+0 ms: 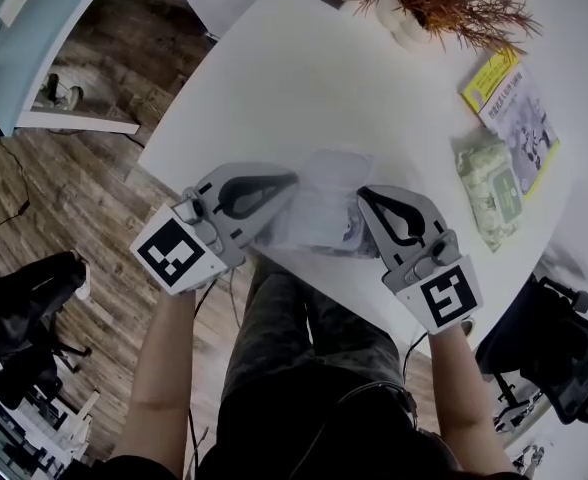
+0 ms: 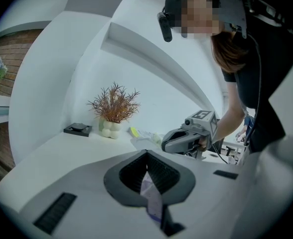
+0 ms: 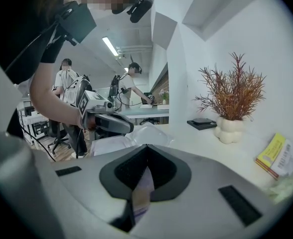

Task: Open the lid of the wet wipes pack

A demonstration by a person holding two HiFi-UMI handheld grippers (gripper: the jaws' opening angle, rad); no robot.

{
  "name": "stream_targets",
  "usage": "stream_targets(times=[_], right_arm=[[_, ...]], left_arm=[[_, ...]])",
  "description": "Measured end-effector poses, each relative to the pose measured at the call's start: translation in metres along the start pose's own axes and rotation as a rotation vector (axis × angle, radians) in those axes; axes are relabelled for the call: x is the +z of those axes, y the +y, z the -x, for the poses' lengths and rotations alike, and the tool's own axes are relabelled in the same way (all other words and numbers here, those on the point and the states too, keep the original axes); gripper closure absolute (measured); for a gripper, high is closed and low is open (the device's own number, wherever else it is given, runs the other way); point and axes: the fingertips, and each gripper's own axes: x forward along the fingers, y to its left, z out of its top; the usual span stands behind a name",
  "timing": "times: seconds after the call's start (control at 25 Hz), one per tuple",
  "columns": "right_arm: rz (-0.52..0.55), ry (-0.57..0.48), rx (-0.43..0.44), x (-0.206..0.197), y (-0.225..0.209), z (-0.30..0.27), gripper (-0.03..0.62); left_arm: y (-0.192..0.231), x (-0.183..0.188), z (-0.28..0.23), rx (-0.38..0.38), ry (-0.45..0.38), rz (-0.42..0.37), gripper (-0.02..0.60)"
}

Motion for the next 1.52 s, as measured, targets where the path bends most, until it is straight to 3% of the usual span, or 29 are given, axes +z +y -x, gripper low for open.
stream_targets(times=[1.52], right_arm=[[-0.014,0.031,-0.017,-0.004,-0.012,-0.009,0.574]], left_arm=[[0.016,-0.007,-0.009,0.043,0.015,0.025,0.569]])
